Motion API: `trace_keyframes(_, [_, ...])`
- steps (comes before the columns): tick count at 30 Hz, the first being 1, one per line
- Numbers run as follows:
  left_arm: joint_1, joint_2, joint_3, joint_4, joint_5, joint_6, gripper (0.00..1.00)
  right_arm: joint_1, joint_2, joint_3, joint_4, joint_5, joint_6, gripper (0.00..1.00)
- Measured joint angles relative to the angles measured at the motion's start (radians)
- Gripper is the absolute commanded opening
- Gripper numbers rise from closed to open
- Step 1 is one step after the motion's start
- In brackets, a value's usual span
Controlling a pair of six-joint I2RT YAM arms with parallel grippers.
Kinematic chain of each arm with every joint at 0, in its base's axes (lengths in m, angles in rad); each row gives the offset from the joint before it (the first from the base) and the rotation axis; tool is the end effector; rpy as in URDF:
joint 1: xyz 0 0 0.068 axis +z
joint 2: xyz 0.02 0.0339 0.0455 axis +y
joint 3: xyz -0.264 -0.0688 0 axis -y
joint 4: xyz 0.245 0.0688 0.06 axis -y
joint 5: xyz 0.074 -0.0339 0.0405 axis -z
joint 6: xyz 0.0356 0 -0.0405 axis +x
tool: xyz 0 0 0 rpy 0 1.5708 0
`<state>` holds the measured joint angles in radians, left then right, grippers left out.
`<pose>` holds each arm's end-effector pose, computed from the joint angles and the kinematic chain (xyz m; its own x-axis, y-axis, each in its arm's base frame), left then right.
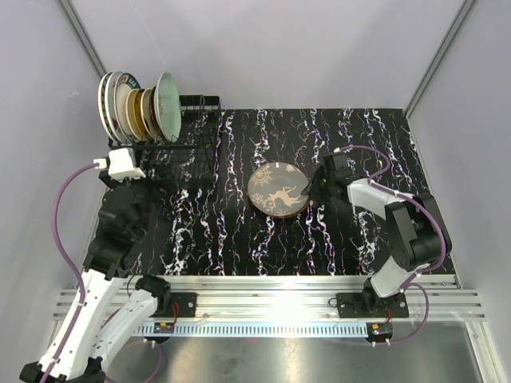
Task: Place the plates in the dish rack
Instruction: Grab a plate with the right arm
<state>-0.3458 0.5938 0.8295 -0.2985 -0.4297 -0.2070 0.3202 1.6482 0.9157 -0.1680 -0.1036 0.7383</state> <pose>0.1288 -0.0306 0.3701 -0.0407 -0.1839 -0.9821 -0.0934 0.9793 -0.1795 0.3127 0.1076 0.1717 -0.8019 0.4394 -0.4049 0.2240 0.8493 0.4780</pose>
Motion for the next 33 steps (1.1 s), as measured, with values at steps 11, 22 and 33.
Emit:
trace_keyframes(11, [-0.009, 0.014, 0.000, 0.000, 0.005, 0.000, 0.99, 0.000, 0.005, -0.115, 0.222, -0.060, 0.080, 0.42])
trace_keyframes(22, [-0.013, 0.050, 0.000, 0.000, 0.008, 0.000, 0.99, 0.000, 0.005, -0.230, 0.447, -0.085, 0.153, 0.40])
trace_keyframes(33, [-0.013, 0.100, 0.000, -0.009, 0.040, -0.001, 0.99, 0.000, 0.044, -0.333, 0.704, -0.103, 0.220, 0.36])
